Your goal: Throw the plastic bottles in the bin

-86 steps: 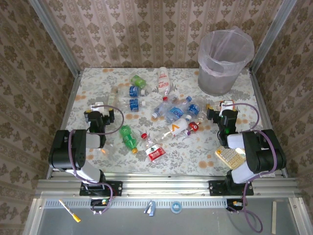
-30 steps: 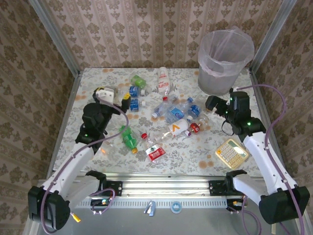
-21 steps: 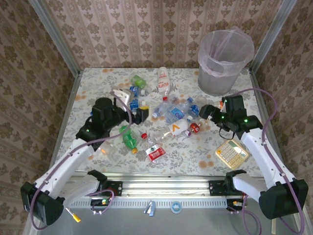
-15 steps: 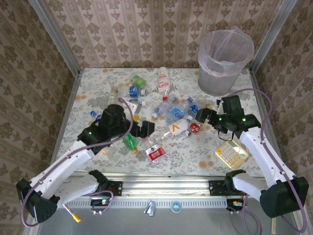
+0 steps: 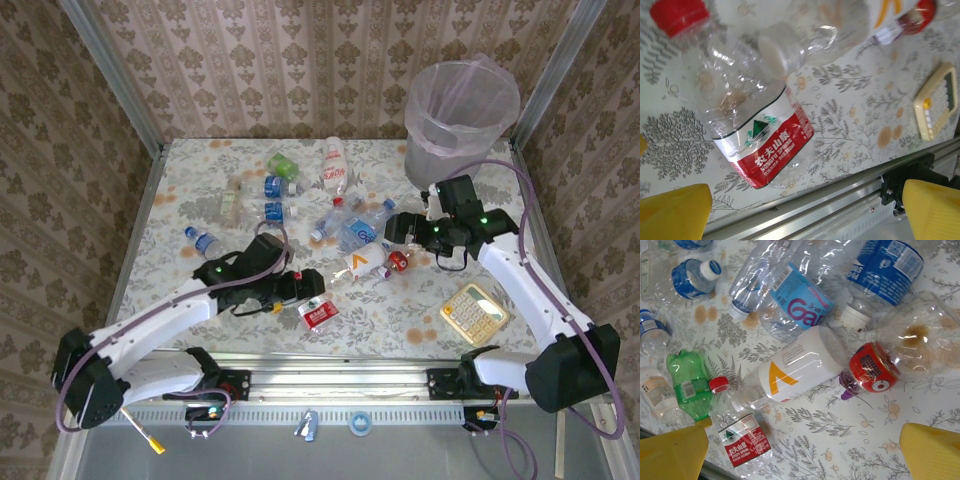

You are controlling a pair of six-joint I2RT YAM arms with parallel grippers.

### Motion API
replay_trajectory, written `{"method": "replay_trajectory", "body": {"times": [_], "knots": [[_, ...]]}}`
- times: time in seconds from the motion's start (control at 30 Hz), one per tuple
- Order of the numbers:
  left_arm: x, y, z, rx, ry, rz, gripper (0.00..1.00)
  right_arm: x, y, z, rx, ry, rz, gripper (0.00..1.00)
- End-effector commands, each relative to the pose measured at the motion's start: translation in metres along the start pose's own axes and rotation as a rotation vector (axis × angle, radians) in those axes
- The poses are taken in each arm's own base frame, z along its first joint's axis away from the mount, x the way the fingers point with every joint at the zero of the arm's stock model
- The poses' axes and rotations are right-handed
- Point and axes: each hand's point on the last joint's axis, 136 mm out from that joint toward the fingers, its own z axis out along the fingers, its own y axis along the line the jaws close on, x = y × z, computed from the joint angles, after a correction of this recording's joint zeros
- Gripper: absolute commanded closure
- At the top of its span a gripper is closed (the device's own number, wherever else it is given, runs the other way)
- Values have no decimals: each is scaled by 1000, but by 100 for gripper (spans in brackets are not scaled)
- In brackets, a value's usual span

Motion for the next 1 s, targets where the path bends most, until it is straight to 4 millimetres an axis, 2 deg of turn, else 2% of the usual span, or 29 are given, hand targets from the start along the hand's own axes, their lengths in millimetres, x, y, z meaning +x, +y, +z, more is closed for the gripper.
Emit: {"method": "replay_trajectory", "body": {"times": [0.0,0.23,0.43,0.77,0.97], "knots": [[3,4,13,4,43,-132,3,5,10,-4,-26,41,-49,0],[-20,21,28,-4,9,-237,4,8,16,0,-58,71,-79,0],[-26,33,46,-12,16,-296,6,4,18,0,-58,77,-107,0],[-24,42,54,-85,41,-281,9,1,23,8,-79,102,-113,0],[-10,48,67,-95,82,-281,10,-3,24,10,-79,100,-118,0]]}}
